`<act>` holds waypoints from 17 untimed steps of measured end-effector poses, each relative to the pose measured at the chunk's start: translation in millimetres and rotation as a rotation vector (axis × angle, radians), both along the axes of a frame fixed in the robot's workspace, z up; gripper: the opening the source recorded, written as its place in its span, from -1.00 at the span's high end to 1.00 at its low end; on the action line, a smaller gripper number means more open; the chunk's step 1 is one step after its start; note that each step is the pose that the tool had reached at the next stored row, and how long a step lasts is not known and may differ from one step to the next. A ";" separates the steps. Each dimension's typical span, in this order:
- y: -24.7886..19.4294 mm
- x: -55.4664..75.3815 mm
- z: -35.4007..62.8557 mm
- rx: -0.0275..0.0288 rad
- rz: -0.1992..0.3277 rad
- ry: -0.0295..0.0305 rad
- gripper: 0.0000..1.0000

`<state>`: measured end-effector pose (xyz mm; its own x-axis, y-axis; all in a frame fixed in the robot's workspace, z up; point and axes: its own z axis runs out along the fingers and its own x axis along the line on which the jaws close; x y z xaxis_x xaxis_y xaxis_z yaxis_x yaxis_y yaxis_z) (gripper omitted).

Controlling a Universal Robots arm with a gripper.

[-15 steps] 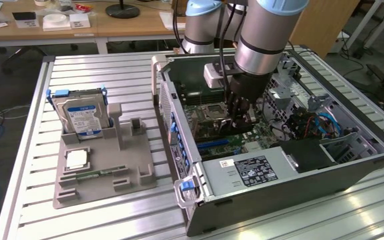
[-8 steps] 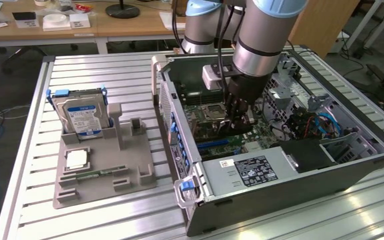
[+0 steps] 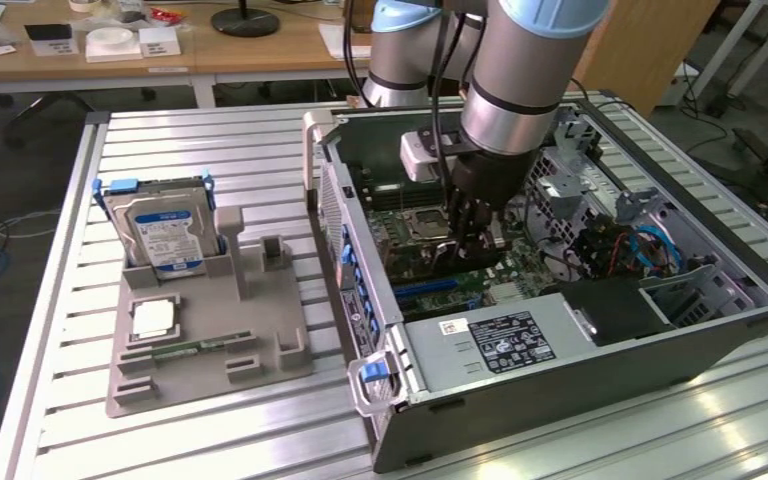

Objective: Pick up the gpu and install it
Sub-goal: 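Insert the gpu into the slot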

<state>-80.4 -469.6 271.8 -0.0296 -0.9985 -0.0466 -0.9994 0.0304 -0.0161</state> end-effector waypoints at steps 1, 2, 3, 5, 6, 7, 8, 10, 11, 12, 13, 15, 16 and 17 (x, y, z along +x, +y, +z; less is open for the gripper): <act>0.0 0.0 0.0 -0.0001 0.000 0.0001 0.46; -0.1 -0.3 -0.4 -0.0002 0.000 0.0001 0.46; -0.1 -0.9 -1.3 0.0000 0.000 0.0000 0.46; 0.0 -1.8 -3.2 -0.0001 0.000 0.0001 0.46; -0.1 -1.8 -3.4 -0.0002 0.000 0.0001 0.46; -0.1 -1.8 -3.4 -0.0002 0.000 0.0001 0.46; -0.1 -1.9 -3.3 -0.0002 0.000 0.0002 0.46; 0.0 -2.5 -4.6 0.0003 0.000 -0.0001 0.46; 0.0 -2.9 -5.2 0.0000 0.000 0.0000 0.46; 0.0 -2.9 -5.2 -0.0002 0.000 0.0001 0.46; -0.1 -2.9 -5.3 -0.0002 0.000 0.0001 0.46; 0.0 -3.2 -5.9 0.0001 0.000 0.0000 0.46; 0.0 -3.7 -6.3 -0.0001 0.000 0.0001 0.46; 0.0 -3.9 -6.4 -0.0003 0.000 0.0002 0.46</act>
<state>-84.3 -469.7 265.4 -0.0296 -0.9985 -0.0463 -0.9994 0.0304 -0.0160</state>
